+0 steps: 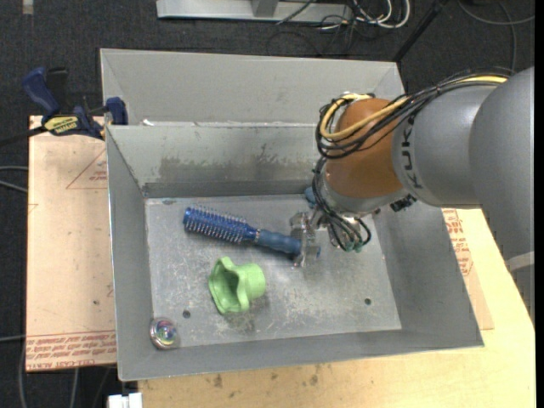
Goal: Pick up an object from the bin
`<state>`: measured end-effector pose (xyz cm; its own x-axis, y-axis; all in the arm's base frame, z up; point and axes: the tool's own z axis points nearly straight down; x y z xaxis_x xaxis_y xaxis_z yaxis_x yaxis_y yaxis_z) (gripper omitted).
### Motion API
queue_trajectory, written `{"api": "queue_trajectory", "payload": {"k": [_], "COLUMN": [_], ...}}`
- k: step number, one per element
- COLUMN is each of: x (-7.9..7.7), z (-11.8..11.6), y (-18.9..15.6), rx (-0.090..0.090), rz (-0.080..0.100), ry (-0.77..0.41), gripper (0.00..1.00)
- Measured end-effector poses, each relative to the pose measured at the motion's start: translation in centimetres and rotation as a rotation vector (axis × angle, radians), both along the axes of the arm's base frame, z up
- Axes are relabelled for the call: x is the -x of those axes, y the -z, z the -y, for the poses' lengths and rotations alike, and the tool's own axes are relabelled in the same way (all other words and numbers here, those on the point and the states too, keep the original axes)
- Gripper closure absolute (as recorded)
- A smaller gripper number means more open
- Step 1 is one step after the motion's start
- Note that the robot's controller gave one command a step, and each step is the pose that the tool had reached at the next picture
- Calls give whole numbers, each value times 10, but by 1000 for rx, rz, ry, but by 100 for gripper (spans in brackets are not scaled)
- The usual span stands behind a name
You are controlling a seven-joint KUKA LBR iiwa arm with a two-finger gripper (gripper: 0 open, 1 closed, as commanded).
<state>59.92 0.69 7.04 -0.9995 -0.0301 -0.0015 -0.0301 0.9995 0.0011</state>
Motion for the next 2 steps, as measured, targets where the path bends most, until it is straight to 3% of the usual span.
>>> {"api": "queue_trajectory", "payload": {"k": [1, 2], "x": [-36, -52], "z": [-33, -27], "y": [-144, -6], "rx": [-1, 1], "rz": [11, -8], "ry": [11, 49], "gripper": [100, 100]}}
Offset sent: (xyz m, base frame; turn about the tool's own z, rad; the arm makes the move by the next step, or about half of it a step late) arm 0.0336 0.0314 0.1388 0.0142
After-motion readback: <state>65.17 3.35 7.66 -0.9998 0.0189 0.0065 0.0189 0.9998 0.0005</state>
